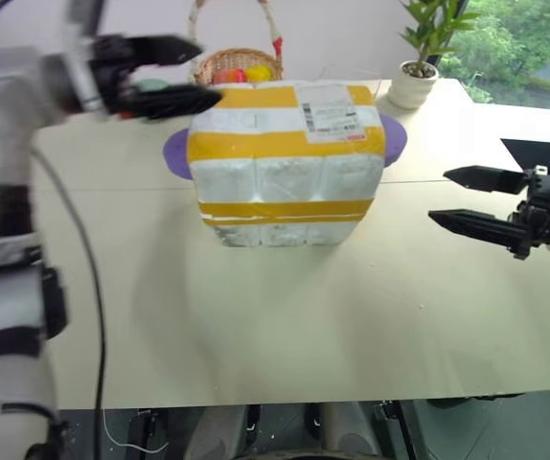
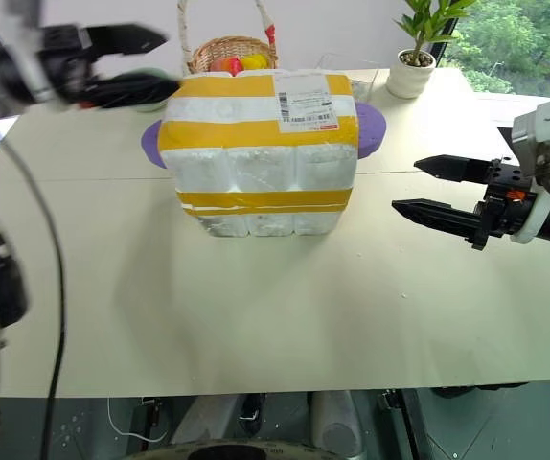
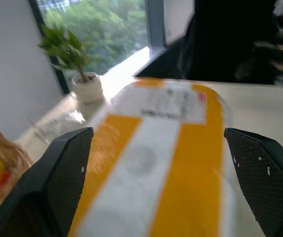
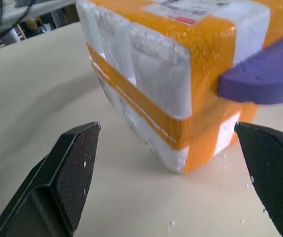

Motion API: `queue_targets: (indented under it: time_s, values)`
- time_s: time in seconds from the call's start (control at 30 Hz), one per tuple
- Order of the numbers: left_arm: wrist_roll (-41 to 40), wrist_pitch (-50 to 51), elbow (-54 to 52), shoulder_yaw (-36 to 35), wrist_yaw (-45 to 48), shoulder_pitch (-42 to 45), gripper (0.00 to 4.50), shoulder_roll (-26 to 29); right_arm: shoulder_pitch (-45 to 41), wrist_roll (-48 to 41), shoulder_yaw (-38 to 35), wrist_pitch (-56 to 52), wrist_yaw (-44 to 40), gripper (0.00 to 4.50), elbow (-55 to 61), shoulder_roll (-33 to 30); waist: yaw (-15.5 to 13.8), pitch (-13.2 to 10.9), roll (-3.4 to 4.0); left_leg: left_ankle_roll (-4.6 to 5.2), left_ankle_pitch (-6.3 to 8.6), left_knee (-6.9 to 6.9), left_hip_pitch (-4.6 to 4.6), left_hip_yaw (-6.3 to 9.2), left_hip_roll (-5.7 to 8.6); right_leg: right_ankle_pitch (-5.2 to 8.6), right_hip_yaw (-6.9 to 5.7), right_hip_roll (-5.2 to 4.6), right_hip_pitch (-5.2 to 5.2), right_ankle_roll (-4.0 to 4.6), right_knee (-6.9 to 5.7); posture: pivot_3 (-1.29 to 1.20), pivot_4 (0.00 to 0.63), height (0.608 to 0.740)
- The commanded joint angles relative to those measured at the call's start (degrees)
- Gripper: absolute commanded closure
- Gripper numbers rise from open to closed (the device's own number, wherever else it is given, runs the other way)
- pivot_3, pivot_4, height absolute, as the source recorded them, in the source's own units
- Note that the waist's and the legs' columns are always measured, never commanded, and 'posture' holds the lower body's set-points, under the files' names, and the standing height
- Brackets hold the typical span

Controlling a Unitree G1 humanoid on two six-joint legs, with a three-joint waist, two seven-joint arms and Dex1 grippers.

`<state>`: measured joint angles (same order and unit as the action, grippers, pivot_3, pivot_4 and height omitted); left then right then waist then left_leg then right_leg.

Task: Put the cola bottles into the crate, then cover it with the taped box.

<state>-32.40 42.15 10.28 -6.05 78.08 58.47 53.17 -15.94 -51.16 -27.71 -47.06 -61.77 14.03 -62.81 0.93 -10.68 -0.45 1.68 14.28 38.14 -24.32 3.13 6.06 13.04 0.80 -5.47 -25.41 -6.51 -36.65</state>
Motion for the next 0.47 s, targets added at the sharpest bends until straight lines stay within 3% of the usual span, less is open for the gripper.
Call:
queue_targets:
  time_s: [0.03, 0.17, 0.3, 0.47]
  values:
    - [-2.93, 1.43, -6.99, -2.25, 9.77, -9.00, 0.04, 9.34, 0.22, 1.18, -2.22, 1.64, -2.41, 0.00, -0.62, -2.29, -0.02, -0.01, 0.02, 0.00, 0.00, 0.00, 0.01, -0.02, 0.00, 0.00, 0.02, 0.00, 0.01, 0.01, 0.01, 0.00, 0.150, 0.738]
    - [-1.89, -1.45, -10.69, -6.96, 12.39, -23.78, 0.04, 16.77, 2.11, 2.80, -2.24, 2.81, -6.13, 0.00, -1.50, -4.04, -0.94, -0.02, 0.01, 0.25, 0.15, 0.01, 0.06, 0.04, -0.02, 0.01, 0.00, -0.01, 0.24, 0.02, 0.26, 0.00, 0.150, 0.738]
    - [-1.10, -4.86, -13.03, -10.73, 10.69, -32.02, 0.04, 17.52, 4.12, 5.40, -1.05, 4.88, -9.06, 0.00, -2.36, -4.81, -1.74, -0.02, 0.02, 0.32, 0.19, 0.02, 0.07, 0.04, -0.02, 0.01, -0.01, -0.03, 0.31, 0.03, 0.40, 0.00, 0.150, 0.738]
    - [-1.70, -5.62, -14.98, -11.22, 7.25, -34.06, 0.04, 16.69, 2.80, 6.23, 0.26, 5.43, -9.66, 0.00, -3.25, -4.53, -1.67, -0.02, 0.02, 0.34, 0.22, 0.00, 0.06, 0.03, -0.02, 0.01, -0.01, -0.04, 0.30, 0.03, 0.41, 0.00, 0.150, 0.738]
